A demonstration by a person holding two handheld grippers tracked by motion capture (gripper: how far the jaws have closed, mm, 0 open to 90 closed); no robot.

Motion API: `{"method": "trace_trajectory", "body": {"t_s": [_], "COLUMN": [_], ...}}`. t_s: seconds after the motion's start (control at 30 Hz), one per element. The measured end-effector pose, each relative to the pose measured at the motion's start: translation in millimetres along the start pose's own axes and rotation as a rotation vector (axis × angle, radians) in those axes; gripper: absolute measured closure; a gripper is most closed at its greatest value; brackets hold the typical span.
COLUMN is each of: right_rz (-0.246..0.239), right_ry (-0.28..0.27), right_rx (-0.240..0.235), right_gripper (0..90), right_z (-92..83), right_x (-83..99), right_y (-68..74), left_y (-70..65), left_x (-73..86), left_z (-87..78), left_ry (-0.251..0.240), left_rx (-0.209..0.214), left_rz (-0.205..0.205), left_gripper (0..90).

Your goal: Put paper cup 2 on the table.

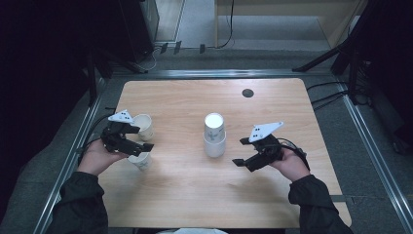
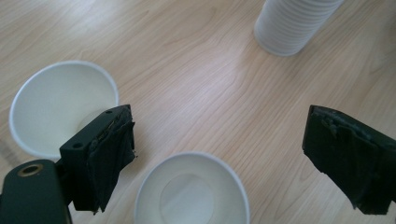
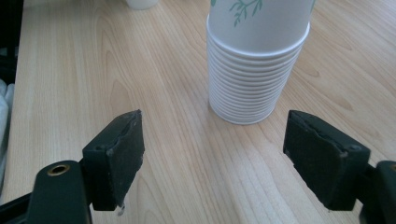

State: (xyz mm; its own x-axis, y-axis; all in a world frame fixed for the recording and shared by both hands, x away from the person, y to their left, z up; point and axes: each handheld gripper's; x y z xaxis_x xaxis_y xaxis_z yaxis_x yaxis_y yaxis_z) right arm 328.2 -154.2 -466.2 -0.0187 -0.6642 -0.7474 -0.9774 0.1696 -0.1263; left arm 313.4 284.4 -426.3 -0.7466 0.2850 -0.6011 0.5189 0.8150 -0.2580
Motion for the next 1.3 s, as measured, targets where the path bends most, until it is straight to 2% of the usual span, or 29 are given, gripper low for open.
{"method": "trace_trajectory", "body": {"t_s": [0.23, 0.37, 0.47, 0.73, 0.87, 0.97, 1.1, 1.3], "right_rz": [0.007, 0.003, -0.003, 0.001, 0.011, 0.013, 0.005, 0.003], "right_ry": [-0.002, 0.007, 0.013, -0.004, -0.011, -0.012, -0.014, -0.010], "right_rx": [-0.006, -0.008, -0.002, 0.015, 0.019, 0.020, 0.018, 0.017], "right_gripper": [20.7, 20.7, 20.7, 20.7, 20.7, 20.7, 20.7, 20.7], "right_z": [-0.9, -1.3, -2.9, -6.4, -7.4, -8.4, -8.9, -8.0], "right_x": [3.4, 4.6, 4.0, 2.5, 3.5, 3.5, 2.9, 2.4], "right_y": [2.2, 5.2, 8.1, 9.4, 7.3, 8.0, 9.2, 9.7], "left_y": [-12.4, -17.7, -21.1, -32.2, -39.7, -48.0, -60.4, -77.1], "left_x": [-11.6, -15.2, -15.6, -18.2, -19.0, -19.6, -20.4, -19.6], "left_z": [4.3, 6.2, 6.1, 12.4, 17.4, 22.1, 28.0, 38.2], "left_ry": [-0.023, -0.027, -0.035, -0.041, -0.034, -0.029, -0.023, -0.013], "left_rx": [0.047, 0.050, 0.068, 0.075, 0.092, 0.112, 0.131, 0.141], "left_rz": [0.013, 0.024, 0.024, 0.037, 0.045, 0.046, 0.068, 0.099], "left_gripper": [9.2, 9.2, 9.3, 9.4, 9.4, 9.4, 9.4, 9.4]}}
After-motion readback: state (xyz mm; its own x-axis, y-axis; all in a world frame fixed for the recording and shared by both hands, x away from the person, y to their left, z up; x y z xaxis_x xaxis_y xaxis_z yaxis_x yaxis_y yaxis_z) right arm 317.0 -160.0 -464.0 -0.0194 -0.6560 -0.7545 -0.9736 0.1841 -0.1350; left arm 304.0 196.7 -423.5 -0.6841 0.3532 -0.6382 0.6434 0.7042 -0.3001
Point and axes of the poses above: each handheld gripper's, and its own axes: z roughly forward along the jaws, x roughly out of its underside, y roughly to its left, and after that the axes turned 15 degrees about -z, right-handed
